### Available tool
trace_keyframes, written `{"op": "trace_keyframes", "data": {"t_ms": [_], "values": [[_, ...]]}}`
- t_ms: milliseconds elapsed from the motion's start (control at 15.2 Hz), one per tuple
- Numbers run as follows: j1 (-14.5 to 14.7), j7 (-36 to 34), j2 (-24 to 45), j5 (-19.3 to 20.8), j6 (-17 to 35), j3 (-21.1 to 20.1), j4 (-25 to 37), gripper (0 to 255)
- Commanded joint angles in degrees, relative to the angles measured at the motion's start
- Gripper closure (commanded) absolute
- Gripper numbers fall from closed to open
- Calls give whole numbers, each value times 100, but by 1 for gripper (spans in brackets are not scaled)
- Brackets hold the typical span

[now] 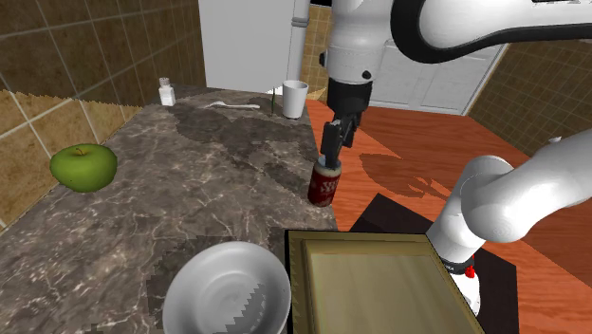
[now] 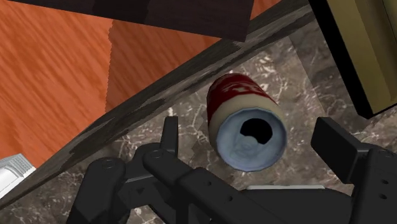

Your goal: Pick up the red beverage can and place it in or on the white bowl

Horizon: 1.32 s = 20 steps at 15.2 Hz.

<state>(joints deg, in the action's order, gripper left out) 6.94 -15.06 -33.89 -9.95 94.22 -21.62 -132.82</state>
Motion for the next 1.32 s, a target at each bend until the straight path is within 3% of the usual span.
{"op": "trace_keyframes", "data": {"t_ms": [0,396,924,990,1254], "values": [[32,-97,33,-64,113,-89,-57,0],[70,-74,-8,-135,600,-154,-585,0],[70,-74,-8,-135,599,-154,-585,0],[70,-74,-8,-135,599,-154,-585,255],[69,-71,-9,-134,601,-152,-587,255]]}}
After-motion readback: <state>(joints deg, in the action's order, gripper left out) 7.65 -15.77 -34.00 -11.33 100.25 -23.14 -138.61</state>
